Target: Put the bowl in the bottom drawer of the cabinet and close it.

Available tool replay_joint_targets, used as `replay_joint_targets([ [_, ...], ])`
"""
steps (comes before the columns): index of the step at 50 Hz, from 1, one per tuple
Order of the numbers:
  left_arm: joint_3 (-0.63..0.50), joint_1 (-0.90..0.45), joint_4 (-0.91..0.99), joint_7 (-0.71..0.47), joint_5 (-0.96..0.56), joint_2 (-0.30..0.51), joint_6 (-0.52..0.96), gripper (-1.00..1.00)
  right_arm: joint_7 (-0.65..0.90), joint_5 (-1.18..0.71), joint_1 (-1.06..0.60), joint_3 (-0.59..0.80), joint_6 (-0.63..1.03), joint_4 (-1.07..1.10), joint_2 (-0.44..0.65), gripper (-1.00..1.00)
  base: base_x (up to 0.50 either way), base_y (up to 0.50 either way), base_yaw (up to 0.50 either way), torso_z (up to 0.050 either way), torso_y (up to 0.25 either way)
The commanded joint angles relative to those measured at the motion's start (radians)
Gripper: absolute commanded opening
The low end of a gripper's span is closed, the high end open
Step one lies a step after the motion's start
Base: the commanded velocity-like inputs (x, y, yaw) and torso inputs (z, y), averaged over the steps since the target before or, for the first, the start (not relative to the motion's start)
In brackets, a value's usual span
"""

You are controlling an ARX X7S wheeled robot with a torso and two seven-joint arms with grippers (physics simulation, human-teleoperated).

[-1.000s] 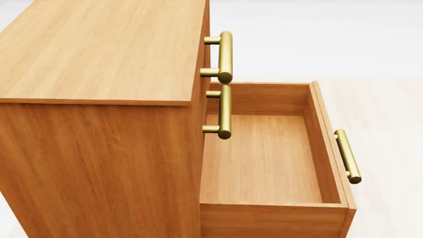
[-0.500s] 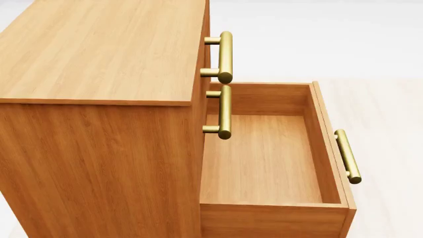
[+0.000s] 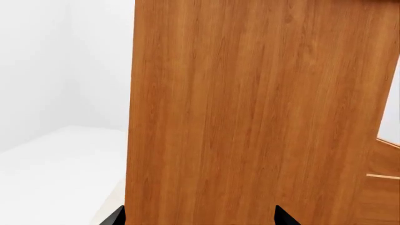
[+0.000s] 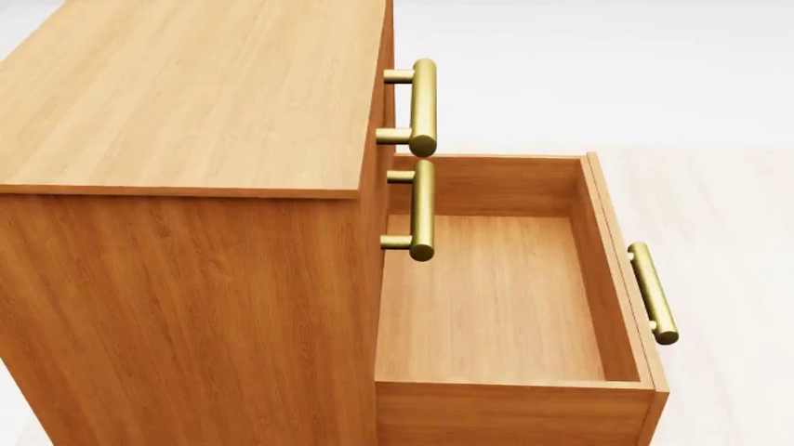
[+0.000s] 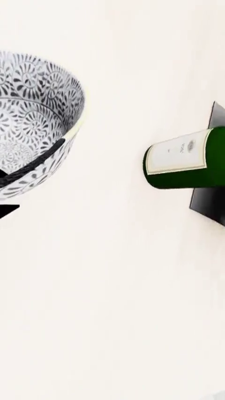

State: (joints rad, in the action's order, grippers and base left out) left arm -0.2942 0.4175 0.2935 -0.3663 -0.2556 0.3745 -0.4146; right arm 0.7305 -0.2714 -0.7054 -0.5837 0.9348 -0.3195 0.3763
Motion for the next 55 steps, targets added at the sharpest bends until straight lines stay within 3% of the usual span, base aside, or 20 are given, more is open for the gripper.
replay_joint_targets([
  [1,-0.003,-0.001,-0.002,-0.003,0.002,0.001,-0.002,1.00,-0.064,0.007,0.008,0.094,-0.044,0.100,0.011,-1.00,0.00,0.00,0.00,0.000,0.000],
  [21,-0.009,0.002,0.012,-0.010,-0.002,0.007,0.002,1.00,-0.110,0.045,-0.113,0.265,-0.036,0.168,0.069,-1.00,0.00,0.00,0.00,0.000,0.000],
  [45,-0.013,0.004,0.042,-0.021,-0.005,0.022,0.022,1.00,-0.244,0.059,-0.437,0.476,-0.079,-0.090,0.060,-1.00,0.00,0.00,0.00,0.000,0.000],
  [55,-0.017,-0.001,0.015,-0.017,-0.001,0.017,0.002,1.00,-0.294,0.080,-0.608,0.542,-0.154,-0.343,0.022,-1.00,0.00,0.00,0.00,0.000,0.000],
])
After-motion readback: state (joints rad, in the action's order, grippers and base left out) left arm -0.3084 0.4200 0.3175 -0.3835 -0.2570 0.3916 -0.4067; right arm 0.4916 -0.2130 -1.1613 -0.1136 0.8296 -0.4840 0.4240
